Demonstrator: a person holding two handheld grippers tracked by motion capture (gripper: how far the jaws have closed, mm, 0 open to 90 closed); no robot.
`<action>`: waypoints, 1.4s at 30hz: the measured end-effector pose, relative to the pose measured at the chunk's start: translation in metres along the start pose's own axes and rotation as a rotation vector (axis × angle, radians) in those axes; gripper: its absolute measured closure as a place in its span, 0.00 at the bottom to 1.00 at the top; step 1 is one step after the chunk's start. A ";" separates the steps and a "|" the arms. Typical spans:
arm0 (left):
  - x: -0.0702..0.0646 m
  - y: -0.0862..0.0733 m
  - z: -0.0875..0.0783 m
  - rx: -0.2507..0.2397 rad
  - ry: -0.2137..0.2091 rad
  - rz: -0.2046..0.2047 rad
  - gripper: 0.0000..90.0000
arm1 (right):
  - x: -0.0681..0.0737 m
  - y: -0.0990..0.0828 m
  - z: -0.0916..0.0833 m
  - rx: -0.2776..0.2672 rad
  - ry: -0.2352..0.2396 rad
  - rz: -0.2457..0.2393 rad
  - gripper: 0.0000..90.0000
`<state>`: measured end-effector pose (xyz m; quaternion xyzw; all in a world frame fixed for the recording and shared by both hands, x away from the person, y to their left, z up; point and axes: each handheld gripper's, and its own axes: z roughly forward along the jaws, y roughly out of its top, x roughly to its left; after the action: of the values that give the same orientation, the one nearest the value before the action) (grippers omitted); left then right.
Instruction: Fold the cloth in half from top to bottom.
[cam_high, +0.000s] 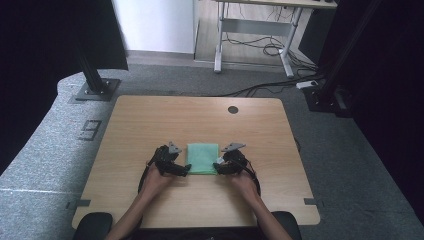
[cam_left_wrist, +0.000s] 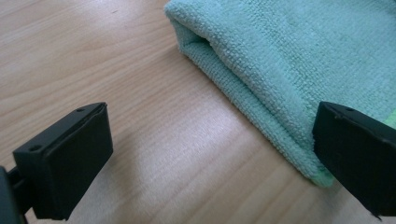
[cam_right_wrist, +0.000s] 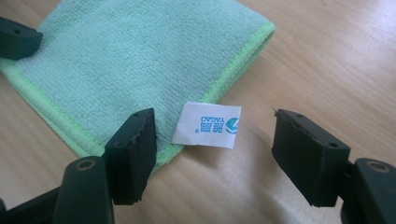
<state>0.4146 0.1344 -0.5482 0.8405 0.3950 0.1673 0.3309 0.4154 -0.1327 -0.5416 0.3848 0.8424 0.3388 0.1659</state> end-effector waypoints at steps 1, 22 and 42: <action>0.001 0.001 0.001 0.001 -0.001 -0.001 0.00 | -0.002 0.001 0.002 -0.002 -0.002 0.002 0.34; 0.018 0.014 0.014 0.021 -0.028 -0.061 0.00 | -0.020 0.008 0.013 -0.025 0.015 0.066 0.34; 0.014 0.023 -0.007 -0.003 -0.036 0.003 0.00 | -0.015 0.017 0.000 -0.041 0.036 0.028 0.16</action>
<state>0.4321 0.1377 -0.5268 0.8435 0.3876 0.1533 0.3389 0.4345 -0.1358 -0.5297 0.3869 0.8327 0.3651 0.1537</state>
